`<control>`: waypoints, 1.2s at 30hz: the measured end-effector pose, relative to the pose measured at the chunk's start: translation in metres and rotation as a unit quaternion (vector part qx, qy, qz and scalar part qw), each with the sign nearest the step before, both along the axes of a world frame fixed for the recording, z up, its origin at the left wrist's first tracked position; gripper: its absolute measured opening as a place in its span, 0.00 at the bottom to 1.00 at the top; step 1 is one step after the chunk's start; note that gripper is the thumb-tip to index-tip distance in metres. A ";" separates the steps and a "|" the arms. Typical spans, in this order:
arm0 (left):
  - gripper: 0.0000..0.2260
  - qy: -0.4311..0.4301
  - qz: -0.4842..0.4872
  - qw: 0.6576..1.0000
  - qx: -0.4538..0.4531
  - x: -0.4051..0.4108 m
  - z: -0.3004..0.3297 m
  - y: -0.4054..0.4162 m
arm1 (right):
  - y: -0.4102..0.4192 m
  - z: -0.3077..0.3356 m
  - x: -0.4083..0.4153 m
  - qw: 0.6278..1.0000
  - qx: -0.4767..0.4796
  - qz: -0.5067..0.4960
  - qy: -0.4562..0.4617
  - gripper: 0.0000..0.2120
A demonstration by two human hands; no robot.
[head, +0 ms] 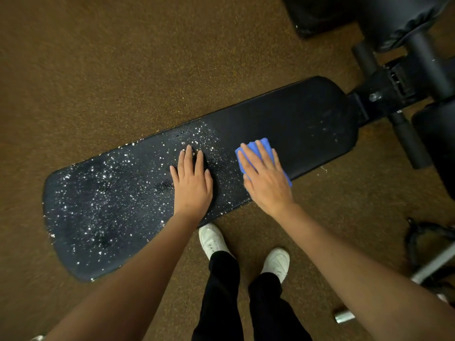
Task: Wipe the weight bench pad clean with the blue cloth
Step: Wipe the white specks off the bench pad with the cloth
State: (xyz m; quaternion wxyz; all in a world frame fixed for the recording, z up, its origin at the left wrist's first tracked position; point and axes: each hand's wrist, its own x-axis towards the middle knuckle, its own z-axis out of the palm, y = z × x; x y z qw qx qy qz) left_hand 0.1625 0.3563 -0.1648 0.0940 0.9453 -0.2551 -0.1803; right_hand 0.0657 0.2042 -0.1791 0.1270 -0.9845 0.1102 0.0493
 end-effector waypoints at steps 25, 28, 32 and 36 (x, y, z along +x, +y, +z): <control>0.30 -0.030 0.022 0.999 0.020 -0.005 0.001 0.033 | 0.002 -0.005 -0.021 0.994 -0.012 -0.109 0.000 0.26; 0.30 -0.026 0.025 0.999 0.017 -0.006 0.001 0.036 | 0.021 -0.005 -0.013 0.989 -0.017 -0.148 0.011 0.27; 0.29 -0.035 0.028 0.999 0.013 -0.002 0.002 0.040 | 0.067 0.000 -0.004 0.996 0.003 -0.093 0.012 0.27; 0.26 -0.020 0.032 0.999 0.008 0.003 0.005 0.042 | 0.047 -0.001 -0.005 0.998 -0.010 -0.065 0.008 0.27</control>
